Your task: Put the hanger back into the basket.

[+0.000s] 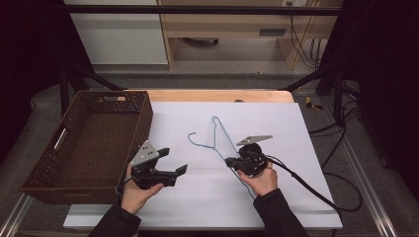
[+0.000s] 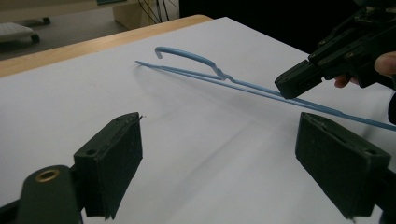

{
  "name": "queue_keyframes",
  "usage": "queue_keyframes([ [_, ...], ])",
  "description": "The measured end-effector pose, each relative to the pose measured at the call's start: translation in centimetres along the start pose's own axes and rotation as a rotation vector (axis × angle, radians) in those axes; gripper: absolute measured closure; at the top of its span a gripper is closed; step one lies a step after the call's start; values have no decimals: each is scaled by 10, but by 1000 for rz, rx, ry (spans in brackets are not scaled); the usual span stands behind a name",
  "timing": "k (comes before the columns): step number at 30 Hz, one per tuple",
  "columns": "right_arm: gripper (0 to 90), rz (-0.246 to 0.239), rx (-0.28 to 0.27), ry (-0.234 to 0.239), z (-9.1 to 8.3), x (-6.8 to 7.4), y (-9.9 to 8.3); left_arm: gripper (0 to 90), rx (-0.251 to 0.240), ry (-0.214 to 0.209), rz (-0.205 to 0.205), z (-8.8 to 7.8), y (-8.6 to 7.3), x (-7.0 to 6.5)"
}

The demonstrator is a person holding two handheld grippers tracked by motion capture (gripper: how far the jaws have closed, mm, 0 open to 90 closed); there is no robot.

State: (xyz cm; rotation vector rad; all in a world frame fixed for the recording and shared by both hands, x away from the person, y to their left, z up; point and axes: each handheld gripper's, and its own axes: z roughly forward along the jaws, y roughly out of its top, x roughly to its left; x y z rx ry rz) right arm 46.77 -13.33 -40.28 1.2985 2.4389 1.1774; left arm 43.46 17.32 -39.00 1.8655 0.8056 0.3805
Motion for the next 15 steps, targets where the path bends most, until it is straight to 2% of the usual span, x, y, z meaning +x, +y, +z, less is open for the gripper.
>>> queue_keyframes([
  [4,878,-1,-8,9,-4,-1,-1,189,11,-11,6,20,2,-2],
  [5,878,1,-7,9,-5,-1,-2,201,11,-11,6,20,2,-2],
  [10,878,-7,-13,18,-6,0,-3,248,11,-45,3,39,6,-3],
  [15,878,-4,-11,21,-7,0,-4,339,16,-42,15,51,9,-4],
])
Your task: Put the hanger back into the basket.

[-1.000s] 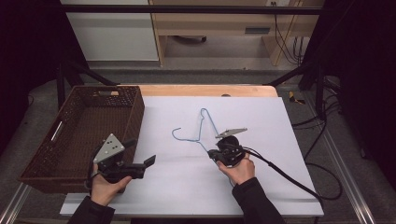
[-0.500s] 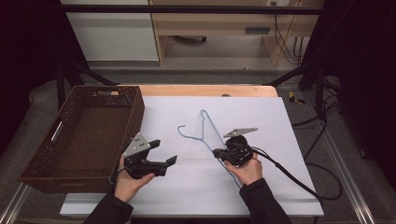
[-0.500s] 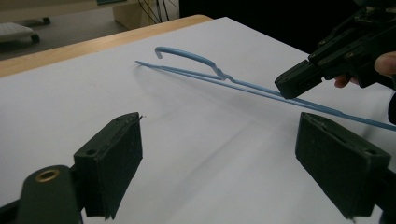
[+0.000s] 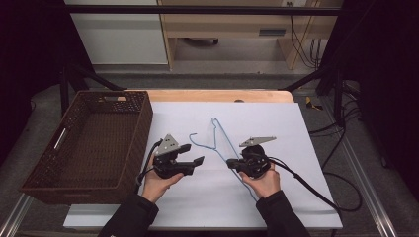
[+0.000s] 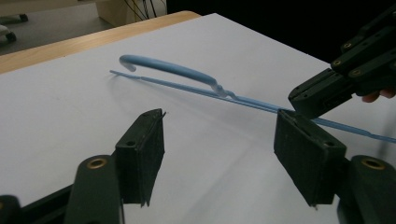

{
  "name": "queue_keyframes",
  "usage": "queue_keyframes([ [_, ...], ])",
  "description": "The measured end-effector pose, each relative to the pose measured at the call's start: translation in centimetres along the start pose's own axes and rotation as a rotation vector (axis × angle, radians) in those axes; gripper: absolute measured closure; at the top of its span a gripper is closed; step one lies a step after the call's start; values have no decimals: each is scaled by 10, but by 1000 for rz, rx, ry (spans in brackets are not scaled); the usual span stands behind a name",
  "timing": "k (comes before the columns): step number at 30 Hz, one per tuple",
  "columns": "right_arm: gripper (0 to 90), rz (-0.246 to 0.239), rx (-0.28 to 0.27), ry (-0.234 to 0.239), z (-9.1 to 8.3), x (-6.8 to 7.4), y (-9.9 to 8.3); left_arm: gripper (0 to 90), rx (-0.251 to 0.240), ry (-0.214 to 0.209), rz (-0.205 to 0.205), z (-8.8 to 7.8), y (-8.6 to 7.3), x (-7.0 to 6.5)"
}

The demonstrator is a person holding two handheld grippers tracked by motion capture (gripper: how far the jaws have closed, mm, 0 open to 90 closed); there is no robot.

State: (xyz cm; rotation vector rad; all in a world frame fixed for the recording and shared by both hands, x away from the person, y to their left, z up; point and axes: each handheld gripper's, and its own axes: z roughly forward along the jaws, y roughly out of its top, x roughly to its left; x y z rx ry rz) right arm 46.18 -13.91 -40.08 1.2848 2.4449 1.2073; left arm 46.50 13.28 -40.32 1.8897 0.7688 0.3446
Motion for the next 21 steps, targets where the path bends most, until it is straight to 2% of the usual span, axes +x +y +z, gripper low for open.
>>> queue_keyframes([
  [2,878,-2,0,0,0,0,0,352,3,-6,1,7,1,1],
  [3,877,0,0,3,-1,0,-1,389,7,-16,9,12,2,0],
  [6,878,2,-6,6,-2,-1,-2,422,5,-30,10,17,3,0],
  [9,878,5,-8,5,-3,-3,-3,504,0,-56,4,26,4,0],
  [12,878,11,-4,6,-3,-2,-3,545,-9,-65,4,29,5,0],
  [13,877,9,-4,5,-3,-2,-3,594,-17,-74,2,32,6,0],
  [21,877,-2,-2,11,-1,-3,-5,774,-38,-95,-16,36,5,2],
])
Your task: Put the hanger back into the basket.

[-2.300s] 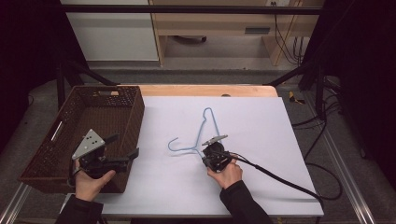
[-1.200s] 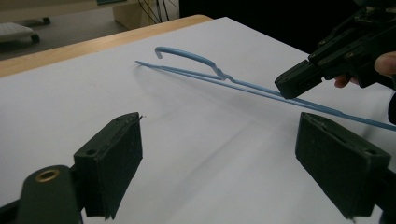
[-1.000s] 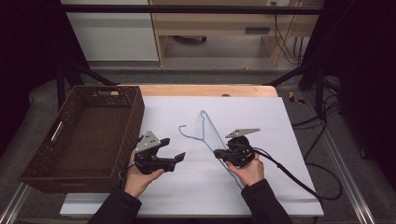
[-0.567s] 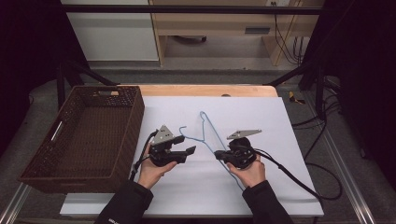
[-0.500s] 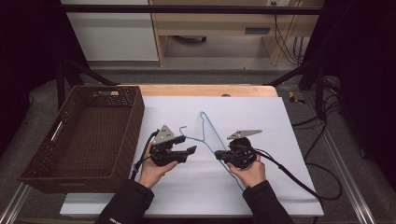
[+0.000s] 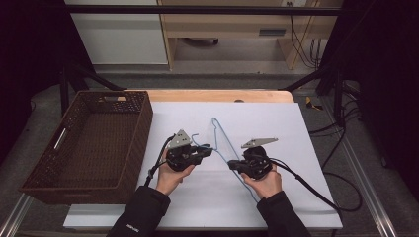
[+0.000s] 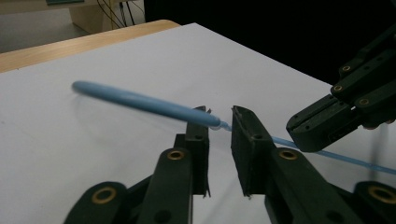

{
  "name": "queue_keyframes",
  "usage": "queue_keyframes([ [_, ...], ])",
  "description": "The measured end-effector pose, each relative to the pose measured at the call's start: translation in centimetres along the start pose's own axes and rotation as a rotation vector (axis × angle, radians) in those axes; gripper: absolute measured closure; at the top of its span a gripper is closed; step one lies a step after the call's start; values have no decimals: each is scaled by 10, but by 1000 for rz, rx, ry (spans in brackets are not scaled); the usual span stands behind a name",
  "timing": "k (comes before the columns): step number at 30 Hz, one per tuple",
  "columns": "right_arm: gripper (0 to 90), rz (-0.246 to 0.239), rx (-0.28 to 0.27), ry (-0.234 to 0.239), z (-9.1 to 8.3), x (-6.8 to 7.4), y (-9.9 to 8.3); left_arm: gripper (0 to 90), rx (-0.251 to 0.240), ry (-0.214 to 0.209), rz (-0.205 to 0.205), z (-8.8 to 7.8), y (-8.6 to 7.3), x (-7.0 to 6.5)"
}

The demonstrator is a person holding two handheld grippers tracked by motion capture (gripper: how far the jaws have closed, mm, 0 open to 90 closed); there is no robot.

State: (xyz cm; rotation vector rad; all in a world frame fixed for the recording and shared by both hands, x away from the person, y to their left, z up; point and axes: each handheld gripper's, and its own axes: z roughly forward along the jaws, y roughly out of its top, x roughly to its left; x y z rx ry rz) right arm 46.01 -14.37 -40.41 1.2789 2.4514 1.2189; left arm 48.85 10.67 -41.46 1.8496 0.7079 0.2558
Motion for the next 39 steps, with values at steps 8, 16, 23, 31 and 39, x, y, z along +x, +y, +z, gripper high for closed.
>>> queue_keyframes([
  [8,876,1,13,0,3,2,-2,849,-20,-6,-10,-1,1,-1],
  [16,871,-19,18,-11,5,4,-5,855,-16,8,9,-1,1,-6],
  [23,723,-59,13,-42,4,6,-5,855,4,36,22,1,2,-12],
  [31,626,-165,26,-120,13,18,-3,855,10,49,22,2,3,-15],
  [39,786,-178,99,-182,28,25,-3,855,12,50,22,1,3,-15],
])
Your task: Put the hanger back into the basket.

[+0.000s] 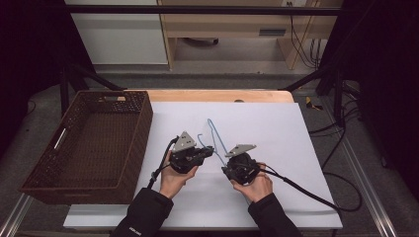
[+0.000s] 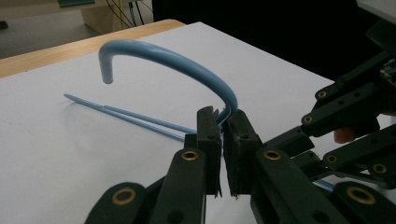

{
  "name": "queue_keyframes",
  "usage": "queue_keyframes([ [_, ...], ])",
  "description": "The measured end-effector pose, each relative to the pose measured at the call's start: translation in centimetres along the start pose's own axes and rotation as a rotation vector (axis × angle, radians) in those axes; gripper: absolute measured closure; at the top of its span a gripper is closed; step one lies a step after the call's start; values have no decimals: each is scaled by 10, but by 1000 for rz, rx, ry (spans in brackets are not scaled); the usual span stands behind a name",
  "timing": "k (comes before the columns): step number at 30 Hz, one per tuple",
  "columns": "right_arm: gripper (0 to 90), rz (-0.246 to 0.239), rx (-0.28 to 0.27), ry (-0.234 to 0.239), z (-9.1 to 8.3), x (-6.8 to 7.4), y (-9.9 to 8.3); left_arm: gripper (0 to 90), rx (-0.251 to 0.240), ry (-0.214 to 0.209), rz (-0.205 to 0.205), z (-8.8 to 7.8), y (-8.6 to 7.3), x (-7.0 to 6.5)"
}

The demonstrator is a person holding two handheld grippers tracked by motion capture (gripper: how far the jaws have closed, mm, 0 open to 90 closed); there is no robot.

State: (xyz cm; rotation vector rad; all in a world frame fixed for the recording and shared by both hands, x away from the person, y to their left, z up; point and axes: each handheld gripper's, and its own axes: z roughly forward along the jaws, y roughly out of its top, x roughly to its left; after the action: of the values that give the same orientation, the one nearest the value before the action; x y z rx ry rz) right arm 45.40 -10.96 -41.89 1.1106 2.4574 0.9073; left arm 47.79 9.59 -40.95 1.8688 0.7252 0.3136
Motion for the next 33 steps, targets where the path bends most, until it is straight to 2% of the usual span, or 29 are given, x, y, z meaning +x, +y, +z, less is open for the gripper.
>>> queue_keyframes([
  [1,841,8,6,11,1,0,0,854,0,1,1,0,0,0],
  [3,846,15,5,12,1,0,0,854,1,2,2,0,0,0],
  [4,853,12,3,5,1,0,0,854,4,2,4,1,0,-1],
  [6,875,21,10,-39,-1,0,0,847,5,3,15,1,0,-2],
  [9,877,24,10,-40,-2,-1,0,817,-2,6,24,0,1,-4],
  [10,878,15,2,-51,-5,-3,1,740,-6,1,22,-1,1,-4],
  [12,878,17,3,-53,-7,-4,1,714,-8,-3,34,-5,2,-4],
  [13,878,11,-2,-56,-10,-6,2,677,-5,2,50,-9,3,-4],
  [14,879,7,-10,-44,-16,-11,3,595,-2,5,60,-11,3,-4],
  [15,879,7,-10,-44,-16,-11,3,595,-2,11,71,-15,4,-4],
  [16,879,-5,-23,-24,-22,-16,4,531,-8,25,90,-22,5,-3],
  [18,879,-14,-32,-10,-25,-19,4,454,-4,28,99,-26,6,-2],
  [19,879,-18,-33,0,-28,-20,5,454,1,35,111,-29,7,-2],
  [22,879,-42,-42,48,-39,-25,8,355,13,47,145,-39,10,-2],
  [23,879,-59,-53,93,-45,-28,8,303,21,50,160,-43,11,-3],
  [26,879,-81,-55,133,-52,-30,8,257,49,76,220,-52,11,-5],
  [28,879,-101,-60,181,-59,-32,8,227,77,87,259,-57,10,-7],
  [29,879,-111,-63,234,-64,-34,8,197,103,98,298,-62,10,-9],
  [30,879,-111,-63,234,-64,-34,8,188,103,98,298,-62,10,-9],
  [32,878,-131,-57,305,-70,-34,7,173,130,112,344,-66,9,-11],
  [33,878,-131,-57,305,-70,-34,7,173,138,119,362,-68,9,-12],
])
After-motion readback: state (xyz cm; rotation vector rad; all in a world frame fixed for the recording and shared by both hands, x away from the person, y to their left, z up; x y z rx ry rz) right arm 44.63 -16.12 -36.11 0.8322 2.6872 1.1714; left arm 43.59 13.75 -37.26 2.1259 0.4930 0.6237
